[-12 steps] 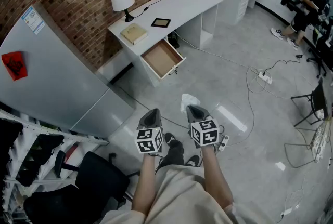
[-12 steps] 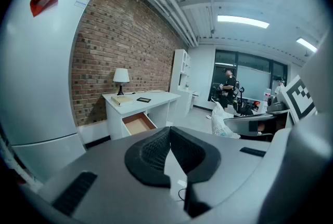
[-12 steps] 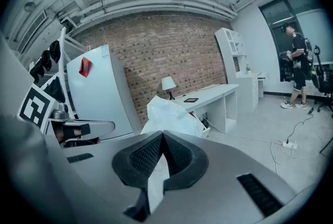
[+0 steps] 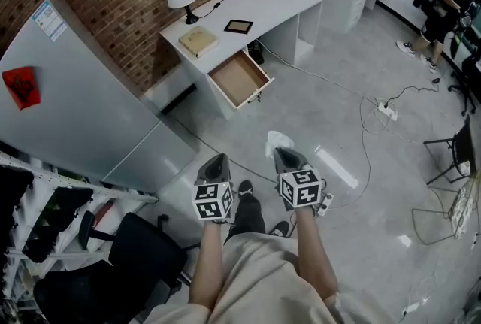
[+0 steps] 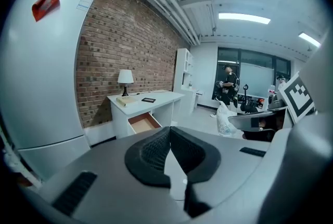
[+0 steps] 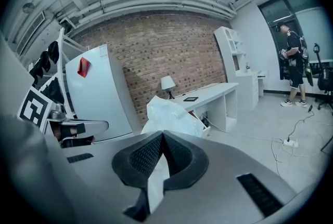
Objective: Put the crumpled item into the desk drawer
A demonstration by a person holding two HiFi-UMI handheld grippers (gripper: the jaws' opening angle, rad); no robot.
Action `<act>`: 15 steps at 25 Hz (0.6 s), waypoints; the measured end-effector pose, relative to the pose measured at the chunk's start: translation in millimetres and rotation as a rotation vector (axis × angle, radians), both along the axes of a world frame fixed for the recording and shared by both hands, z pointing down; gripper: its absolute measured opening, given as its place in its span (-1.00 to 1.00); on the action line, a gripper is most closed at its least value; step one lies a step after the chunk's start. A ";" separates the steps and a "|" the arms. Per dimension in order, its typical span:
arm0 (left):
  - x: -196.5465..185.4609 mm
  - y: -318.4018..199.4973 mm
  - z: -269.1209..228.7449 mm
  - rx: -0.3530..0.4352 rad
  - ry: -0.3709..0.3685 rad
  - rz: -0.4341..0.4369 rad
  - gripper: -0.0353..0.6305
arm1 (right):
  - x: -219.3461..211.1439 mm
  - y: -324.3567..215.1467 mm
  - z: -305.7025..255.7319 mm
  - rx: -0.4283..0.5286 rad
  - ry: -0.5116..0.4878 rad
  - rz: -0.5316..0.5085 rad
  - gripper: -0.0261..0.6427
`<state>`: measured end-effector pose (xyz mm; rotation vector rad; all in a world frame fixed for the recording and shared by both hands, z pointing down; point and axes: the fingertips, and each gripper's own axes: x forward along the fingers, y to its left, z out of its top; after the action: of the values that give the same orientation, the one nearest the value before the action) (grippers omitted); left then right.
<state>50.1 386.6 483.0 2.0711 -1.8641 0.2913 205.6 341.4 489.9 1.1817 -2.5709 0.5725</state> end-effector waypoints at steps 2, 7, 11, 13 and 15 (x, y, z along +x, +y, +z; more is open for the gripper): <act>-8.9 -8.3 3.2 -0.003 0.011 -0.020 -0.85 | -0.4 -7.8 1.3 -0.002 -0.006 0.003 -0.84; -9.7 -44.2 8.2 -0.012 0.010 -0.004 -0.85 | 1.5 -39.3 1.6 -0.014 -0.042 0.000 -0.84; -21.8 -89.1 4.7 -0.006 0.022 0.013 -0.85 | -13.9 -72.0 3.7 -0.024 -0.017 -0.009 -0.84; -29.5 -113.5 2.6 -0.006 0.044 0.014 -0.85 | -21.9 -88.5 3.5 -0.037 -0.009 -0.007 -0.84; -30.4 -138.1 3.7 -0.012 0.056 0.032 -0.85 | -22.3 -105.5 5.6 -0.049 0.004 0.009 -0.84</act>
<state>19.7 248.5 486.8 2.0809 -1.7947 0.2494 183.2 235.9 495.5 1.1783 -2.5345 0.6301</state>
